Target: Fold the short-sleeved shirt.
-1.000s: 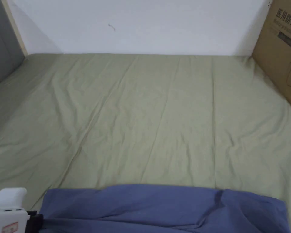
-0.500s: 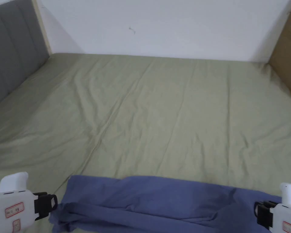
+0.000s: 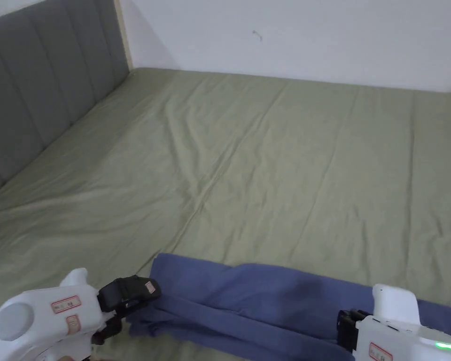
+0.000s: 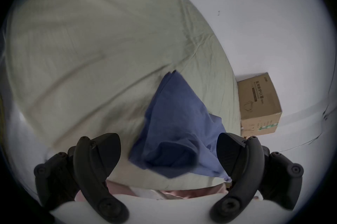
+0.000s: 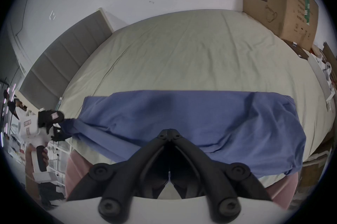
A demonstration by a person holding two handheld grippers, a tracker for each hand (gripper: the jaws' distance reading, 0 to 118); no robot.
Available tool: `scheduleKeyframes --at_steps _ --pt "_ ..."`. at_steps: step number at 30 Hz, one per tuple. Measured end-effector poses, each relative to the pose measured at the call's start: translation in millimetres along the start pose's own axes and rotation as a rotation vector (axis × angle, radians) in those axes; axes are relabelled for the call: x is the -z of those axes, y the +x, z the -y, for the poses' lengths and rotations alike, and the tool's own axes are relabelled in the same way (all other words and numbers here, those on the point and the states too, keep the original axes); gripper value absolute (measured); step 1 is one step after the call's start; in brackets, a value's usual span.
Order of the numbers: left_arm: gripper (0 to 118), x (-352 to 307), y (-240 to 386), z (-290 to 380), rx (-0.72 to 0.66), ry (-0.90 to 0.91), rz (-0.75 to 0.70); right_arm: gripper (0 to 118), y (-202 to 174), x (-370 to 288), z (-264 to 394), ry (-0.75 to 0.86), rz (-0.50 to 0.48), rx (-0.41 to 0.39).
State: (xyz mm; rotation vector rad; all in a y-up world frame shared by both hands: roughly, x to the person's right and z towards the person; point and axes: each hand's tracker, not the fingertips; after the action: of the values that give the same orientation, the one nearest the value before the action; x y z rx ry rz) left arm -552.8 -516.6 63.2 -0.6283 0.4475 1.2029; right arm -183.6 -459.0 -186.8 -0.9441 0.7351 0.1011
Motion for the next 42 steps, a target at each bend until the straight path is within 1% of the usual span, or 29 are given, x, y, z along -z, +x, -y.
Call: scheduleKeyframes --at_steps 1,2,3,4,5,6,7,8,9,10,12,14,15,17,18,21,23,27,29,30,31,32,34,35,37,39,42 --pt "109 11 -5 1 -0.017 -0.031 0.045 0 -3 1 1 -0.005 -0.004 -0.009" --pt "105 19 -8 1 -0.049 -0.053 0.076 0 -5 1 2 -0.009 -0.004 -0.013" --pt "101 22 -9 3 -0.079 -0.044 0.071 0 -6 2 3 -0.018 -0.006 -0.017" --pt "93 23 -8 3 -0.06 -0.024 0.068 0 -7 1 3 -0.024 -0.011 -0.02" --pt "73 23 -9 3 -0.058 -0.008 0.076 0 -7 0 4 -0.025 -0.011 -0.022" --pt "30 24 -11 1 -0.062 -0.01 0.074 0 -7 -1 6 -0.026 -0.008 -0.022" --pt "11 31 -16 -1 -0.088 -0.019 0.079 0 -7 -1 7 -0.027 -0.006 -0.022" --pt "11 40 -20 1 -0.16 -0.052 0.077 0 -3 -1 7 -0.031 -0.004 -0.019" --pt "11 43 -17 3 -0.148 -0.065 0.058 0 -1 0 7 -0.036 -0.001 -0.013" --pt "11 40 -14 2 -0.092 -0.034 0.052 0 2 -1 7 -0.04 0.002 -0.004" --pt "11 37 -5 -3 -0.054 -0.041 0.023 0 12 -5 7 -0.038 0.015 0.029" --pt "11 26 16 -6 -0.002 -0.026 -0.04 0 24 -11 6 -0.029 0.015 0.054" --pt "11 23 31 -6 0.051 -0.018 -0.071 0 28 -13 6 -0.025 0.023 0.063" --pt "11 19 77 -2 0.253 0.004 -0.14 0 43 -22 5 -0.011 0.043 0.092" --pt "11 16 99 2 0.339 0.012 -0.15 0 49 -25 5 -0.004 0.05 0.107" --pt "11 26 168 27 0.537 -0.041 -0.095 0 69 -35 5 0.022 0.07 0.149" --pt "11 39 209 56 0.668 -0.099 -0.023 0 80 -39 6 0.032 0.085 0.167" --pt "11 90 259 115 0.862 -0.238 0.078 0 103 -43 11 0.042 0.11 0.234" --pt "12 120 276 146 0.949 -0.295 0.055 0 115 -45 15 0.043 0.122 0.271" --pt "14 134 279 158 1.018 -0.32 0.042 0 120 -47 17 0.042 0.127 0.286" --pt "26 145 280 172 1.068 -0.336 0.054 0 125 -47 20 0.039 0.134 0.301" --pt "40 153 281 183 1.089 -0.362 0.033 0 131 -48 23 0.035 0.142 0.315" --pt "68 163 275 196 1.091 -0.421 0.053 0 140 -48 28 0.026 0.16 0.35" --pt "74 163 272 197 1.067 -0.445 0.048 0 145 -49 30 0.025 0.161 0.372" --pt "76 158 266 195 1.037 -0.45 0.06 0 147 -51 33 0.021 0.16 0.407" --pt "76 148 259 181 1.001 -0.438 0.046 0 148 -51 35 0.021 0.165 0.411" --pt "76 127 247 155 0.902 -0.399 0.037 0 152 -50 32 0.022 0.166 0.409"
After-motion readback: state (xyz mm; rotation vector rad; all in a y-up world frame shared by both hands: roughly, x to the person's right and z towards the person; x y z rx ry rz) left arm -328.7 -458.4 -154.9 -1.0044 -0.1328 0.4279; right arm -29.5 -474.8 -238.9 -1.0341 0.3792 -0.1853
